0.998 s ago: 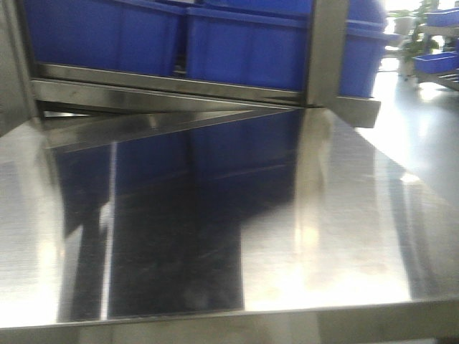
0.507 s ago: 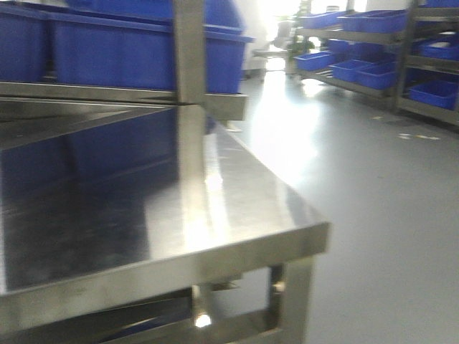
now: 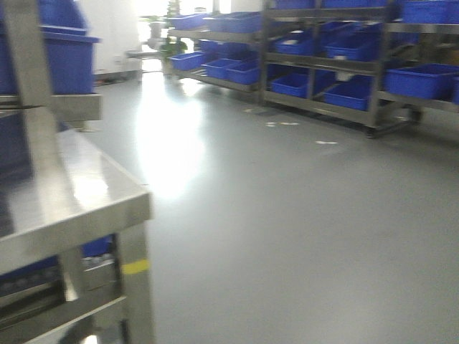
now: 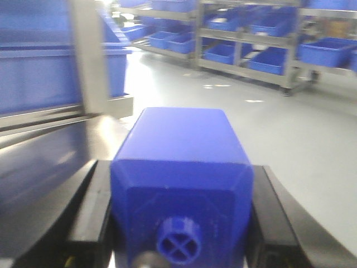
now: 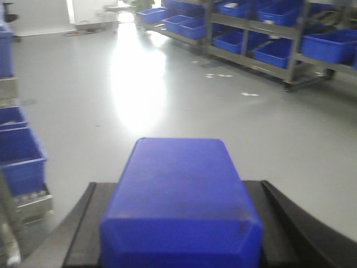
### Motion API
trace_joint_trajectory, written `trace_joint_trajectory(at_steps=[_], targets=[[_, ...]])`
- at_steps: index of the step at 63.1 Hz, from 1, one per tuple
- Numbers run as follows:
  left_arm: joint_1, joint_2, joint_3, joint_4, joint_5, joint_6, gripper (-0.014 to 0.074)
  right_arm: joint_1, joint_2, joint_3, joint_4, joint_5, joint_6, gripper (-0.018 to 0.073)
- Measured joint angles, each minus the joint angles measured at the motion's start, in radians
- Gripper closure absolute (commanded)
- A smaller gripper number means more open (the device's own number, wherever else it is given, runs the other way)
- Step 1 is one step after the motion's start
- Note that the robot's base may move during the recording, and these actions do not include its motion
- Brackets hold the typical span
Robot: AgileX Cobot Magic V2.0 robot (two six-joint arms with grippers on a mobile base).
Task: Pick and sort blue part to right shelf
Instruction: 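Drive the base away from the table holding both bottles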
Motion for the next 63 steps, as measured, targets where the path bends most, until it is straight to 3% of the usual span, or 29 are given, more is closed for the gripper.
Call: trace_joint_trajectory(at_steps=[63], targets=[[0.000, 0.000, 0.000, 0.000, 0.000, 0.000, 0.0210, 0.000, -0.001, 0.000, 0.000, 0.000, 0.000, 0.0167]])
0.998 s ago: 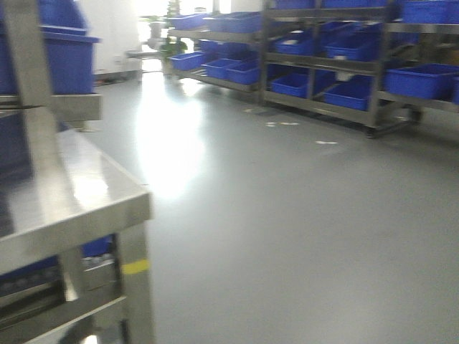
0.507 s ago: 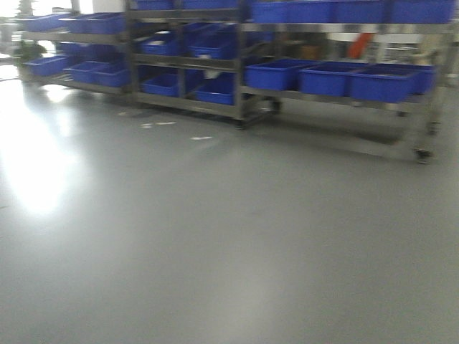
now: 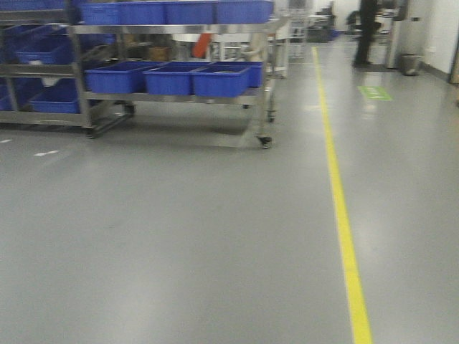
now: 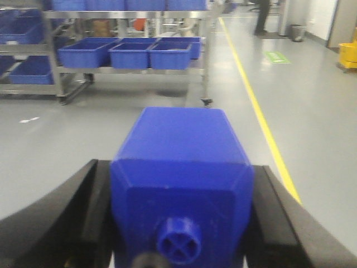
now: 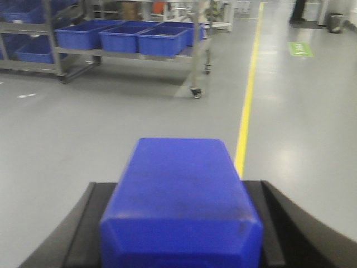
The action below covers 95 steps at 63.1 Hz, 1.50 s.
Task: Pick and sort blue part to right shelf
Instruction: 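Drive the base away from the table holding both bottles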
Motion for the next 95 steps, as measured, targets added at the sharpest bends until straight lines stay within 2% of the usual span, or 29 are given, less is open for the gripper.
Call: trace_joint_trajectory(at_steps=[95], targets=[[0.000, 0.000, 0.000, 0.000, 0.000, 0.000, 0.0210, 0.000, 0.000, 0.000, 0.000, 0.000, -0.002, 0.0167]])
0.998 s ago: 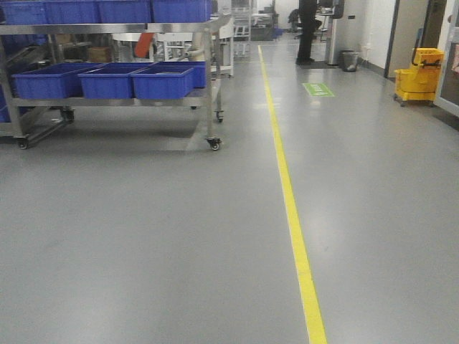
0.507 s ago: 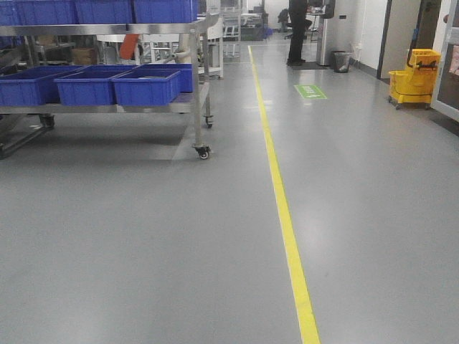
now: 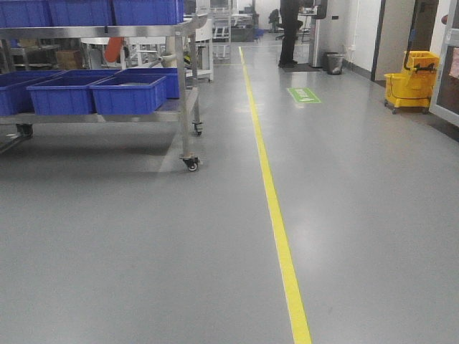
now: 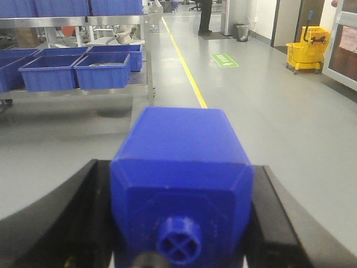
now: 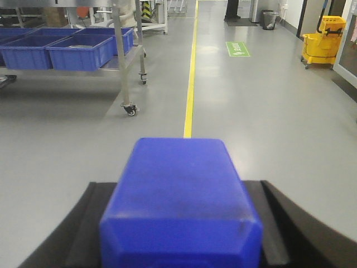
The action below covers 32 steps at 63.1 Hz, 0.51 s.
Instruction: Pick and sort blue part to right shelf
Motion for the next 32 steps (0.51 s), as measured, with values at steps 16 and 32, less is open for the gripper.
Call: trace_joint_trajectory(at_steps=[16, 32], targets=[[0.000, 0.000, 0.000, 0.000, 0.000, 0.000, 0.0210, 0.000, 0.000, 0.000, 0.000, 0.000, 0.000, 0.0167], [0.000, 0.000, 0.000, 0.000, 0.000, 0.000, 0.0210, 0.000, 0.000, 0.000, 0.000, 0.000, 0.000, 0.0167]])
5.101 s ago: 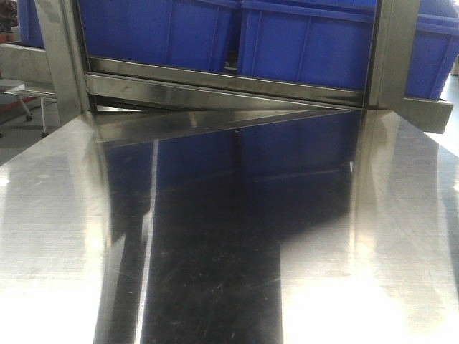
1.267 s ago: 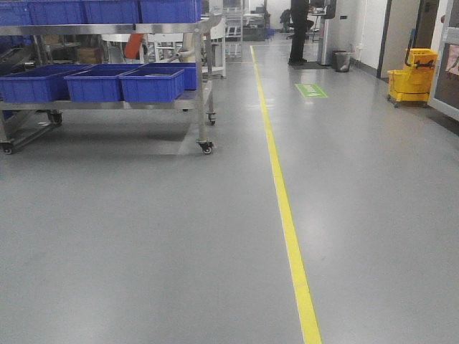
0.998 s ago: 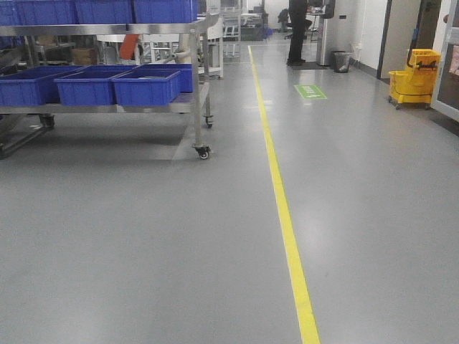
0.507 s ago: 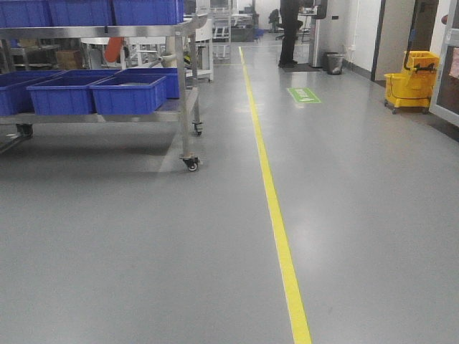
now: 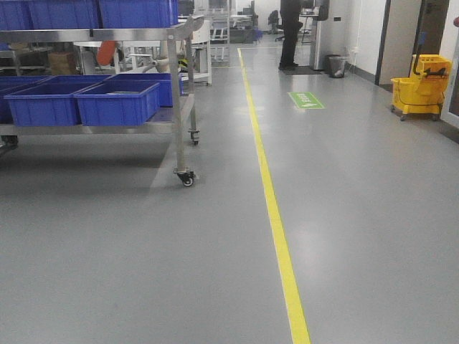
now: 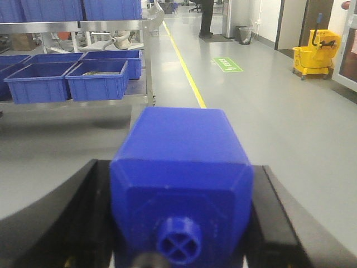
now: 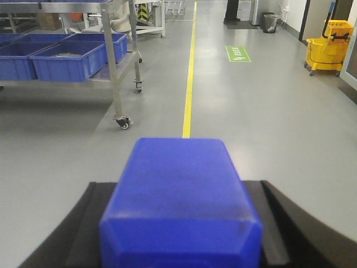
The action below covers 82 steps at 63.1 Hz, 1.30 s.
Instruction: Pick and sort blue part to right shelf
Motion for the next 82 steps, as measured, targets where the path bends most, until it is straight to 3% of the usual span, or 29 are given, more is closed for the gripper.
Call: trace_joint_trajectory(at_steps=[82], targets=[[0.000, 0.000, 0.000, 0.000, 0.004, 0.000, 0.0210, -0.002, 0.000, 0.000, 0.000, 0.000, 0.000, 0.0167]])
